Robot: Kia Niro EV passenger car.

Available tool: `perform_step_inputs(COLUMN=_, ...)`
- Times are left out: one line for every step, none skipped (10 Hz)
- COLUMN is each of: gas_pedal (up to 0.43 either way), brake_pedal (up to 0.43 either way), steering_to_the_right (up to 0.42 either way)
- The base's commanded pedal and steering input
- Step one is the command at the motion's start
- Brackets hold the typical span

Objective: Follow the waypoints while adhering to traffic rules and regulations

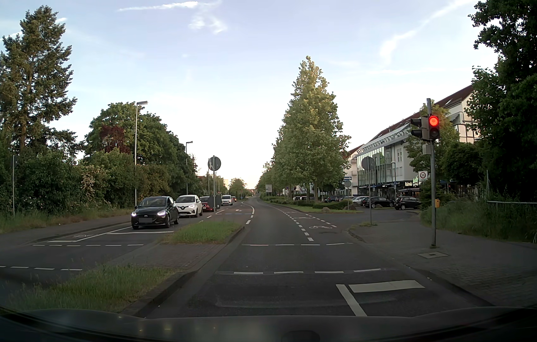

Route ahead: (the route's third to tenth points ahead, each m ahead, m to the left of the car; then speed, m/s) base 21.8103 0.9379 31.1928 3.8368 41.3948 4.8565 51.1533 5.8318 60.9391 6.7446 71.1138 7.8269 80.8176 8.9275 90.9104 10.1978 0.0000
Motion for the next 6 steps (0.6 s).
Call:
perform_step_inputs(gas_pedal=0.0, brake_pedal=0.415, steering_to_the_right=0.011)
perform_step_inputs(gas_pedal=0.0, brake_pedal=0.415, steering_to_the_right=0.011)
perform_step_inputs(gas_pedal=0.0, brake_pedal=0.415, steering_to_the_right=0.011)
perform_step_inputs(gas_pedal=0.0, brake_pedal=0.415, steering_to_the_right=0.011)
perform_step_inputs(gas_pedal=0.0, brake_pedal=0.421, steering_to_the_right=0.011)
perform_step_inputs(gas_pedal=0.0, brake_pedal=0.415, steering_to_the_right=0.011)
